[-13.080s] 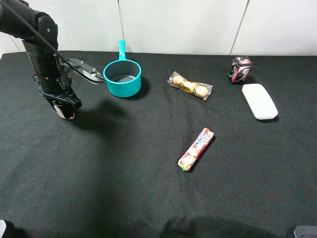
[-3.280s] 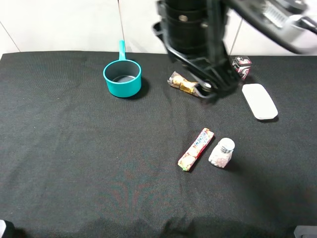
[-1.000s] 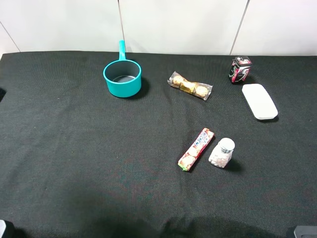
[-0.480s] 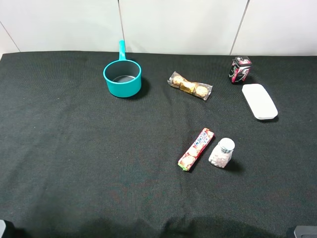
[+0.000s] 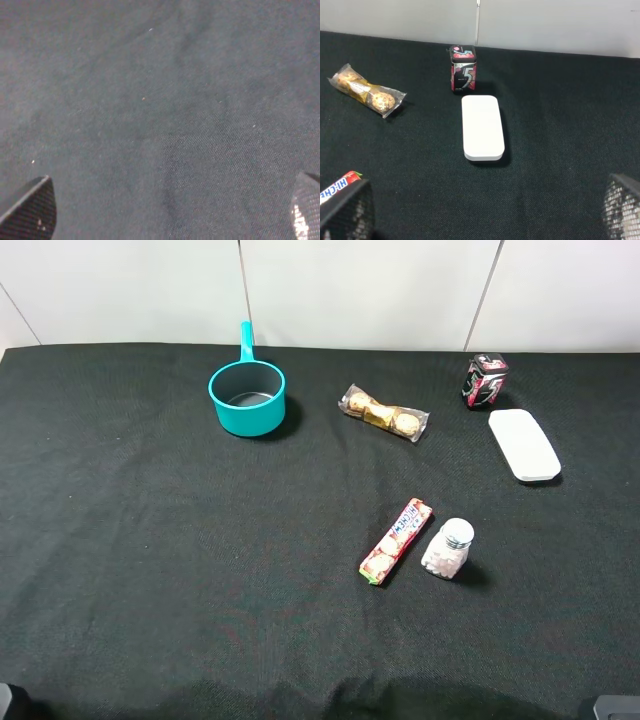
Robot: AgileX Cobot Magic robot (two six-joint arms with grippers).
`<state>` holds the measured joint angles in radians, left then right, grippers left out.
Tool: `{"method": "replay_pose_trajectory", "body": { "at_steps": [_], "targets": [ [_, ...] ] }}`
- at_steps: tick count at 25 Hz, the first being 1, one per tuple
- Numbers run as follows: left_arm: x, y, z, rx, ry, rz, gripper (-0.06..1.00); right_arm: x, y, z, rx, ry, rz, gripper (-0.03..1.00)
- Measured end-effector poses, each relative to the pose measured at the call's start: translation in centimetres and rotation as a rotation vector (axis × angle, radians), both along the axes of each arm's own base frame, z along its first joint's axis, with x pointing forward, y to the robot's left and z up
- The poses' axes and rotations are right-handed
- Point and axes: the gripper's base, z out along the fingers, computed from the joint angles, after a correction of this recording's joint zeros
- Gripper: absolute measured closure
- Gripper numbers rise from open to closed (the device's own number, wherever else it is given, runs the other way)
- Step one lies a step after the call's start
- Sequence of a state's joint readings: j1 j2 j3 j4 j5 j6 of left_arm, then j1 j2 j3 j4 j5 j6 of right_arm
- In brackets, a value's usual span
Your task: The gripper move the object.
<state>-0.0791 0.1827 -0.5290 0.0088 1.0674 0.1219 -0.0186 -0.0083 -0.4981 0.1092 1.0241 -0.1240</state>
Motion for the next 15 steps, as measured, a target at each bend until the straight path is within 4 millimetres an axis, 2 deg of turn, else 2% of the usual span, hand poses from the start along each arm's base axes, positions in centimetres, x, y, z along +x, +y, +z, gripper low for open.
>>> {"method": "replay_pose_trajectory", "body": {
  "at_steps": [15],
  "targets": [
    [-2.0, -0.1, -1.0, -0.007, -0.116, 0.038, -0.05, 0.0, 0.0, 0.0, 0.000, 0.000, 0.000, 0.27]
  ]
}}
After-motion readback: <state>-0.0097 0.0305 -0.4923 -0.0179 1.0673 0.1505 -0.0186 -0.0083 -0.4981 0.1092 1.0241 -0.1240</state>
